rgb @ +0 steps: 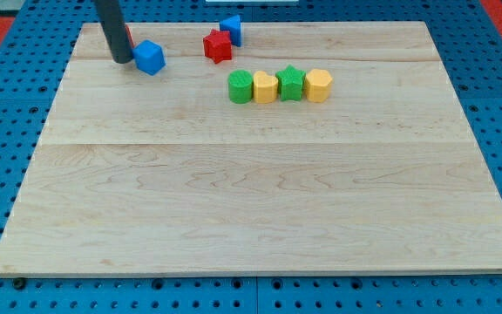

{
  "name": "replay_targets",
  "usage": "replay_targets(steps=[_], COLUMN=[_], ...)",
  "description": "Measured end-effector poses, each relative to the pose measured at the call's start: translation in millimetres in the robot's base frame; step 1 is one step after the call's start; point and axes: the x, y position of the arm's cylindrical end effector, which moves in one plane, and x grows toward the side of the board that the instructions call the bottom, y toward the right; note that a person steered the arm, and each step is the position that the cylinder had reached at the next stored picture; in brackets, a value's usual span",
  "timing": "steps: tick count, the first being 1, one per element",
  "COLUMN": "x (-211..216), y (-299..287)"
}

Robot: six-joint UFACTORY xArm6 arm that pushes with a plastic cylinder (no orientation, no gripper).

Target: Push the red circle to the top left of the blue cube

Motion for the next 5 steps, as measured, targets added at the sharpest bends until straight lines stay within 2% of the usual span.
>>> replay_targets(steps=[1, 3, 4, 5], x=[9.0, -21.7, -8.6, 0.1], y=[-20.1, 79.5, -32.1, -120.2])
